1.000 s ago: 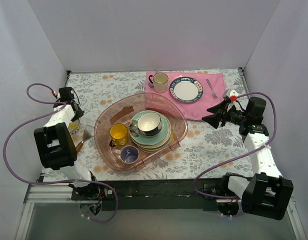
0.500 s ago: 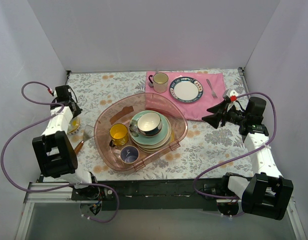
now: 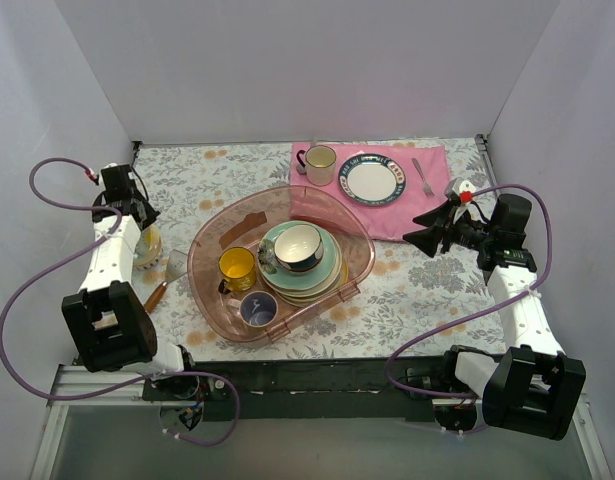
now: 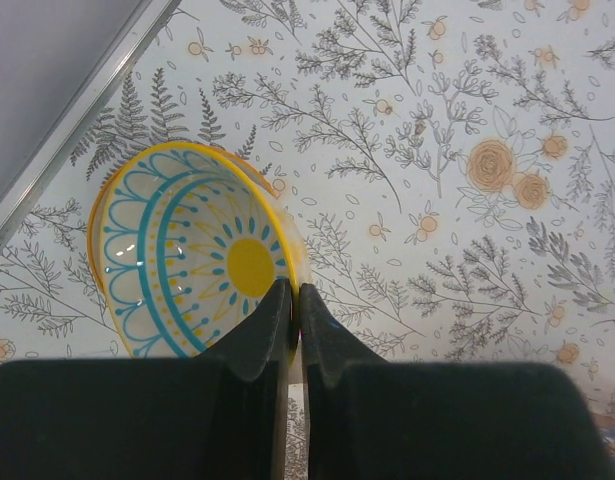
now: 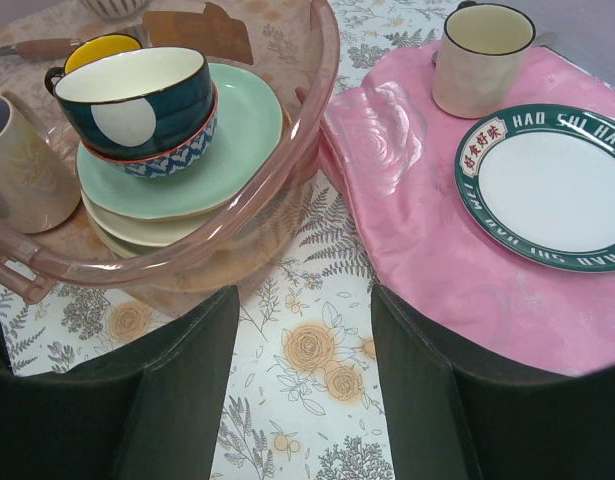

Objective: Place the mixed dishes into the plastic bin
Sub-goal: Pick up the bowl from the center of the board, then place the bowl in the plastic bin.

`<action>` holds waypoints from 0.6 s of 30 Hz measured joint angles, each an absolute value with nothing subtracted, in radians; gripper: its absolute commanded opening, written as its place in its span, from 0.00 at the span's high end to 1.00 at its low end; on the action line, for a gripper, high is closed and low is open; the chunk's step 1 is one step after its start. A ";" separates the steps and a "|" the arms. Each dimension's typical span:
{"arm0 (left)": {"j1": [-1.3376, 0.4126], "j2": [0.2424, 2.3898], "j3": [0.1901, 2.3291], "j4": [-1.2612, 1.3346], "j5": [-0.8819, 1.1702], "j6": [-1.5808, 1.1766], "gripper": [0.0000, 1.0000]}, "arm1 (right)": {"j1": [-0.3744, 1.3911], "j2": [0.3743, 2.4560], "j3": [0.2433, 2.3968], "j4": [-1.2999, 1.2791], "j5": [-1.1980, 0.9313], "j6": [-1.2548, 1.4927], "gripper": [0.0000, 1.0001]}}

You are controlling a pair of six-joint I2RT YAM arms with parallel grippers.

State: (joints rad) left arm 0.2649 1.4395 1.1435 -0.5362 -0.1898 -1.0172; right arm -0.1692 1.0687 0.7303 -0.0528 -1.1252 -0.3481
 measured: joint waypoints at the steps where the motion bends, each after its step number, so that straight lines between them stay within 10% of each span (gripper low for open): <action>1: 0.265 1.435 1.148 -0.539 -0.184 -1.017 1.00 | -0.169 1.069 0.730 -0.053 -1.125 -0.348 0.37; 18: 0.131 1.245 1.282 -0.568 -0.004 -0.926 1.00 | -0.170 1.069 0.730 -0.053 -1.125 -0.348 0.37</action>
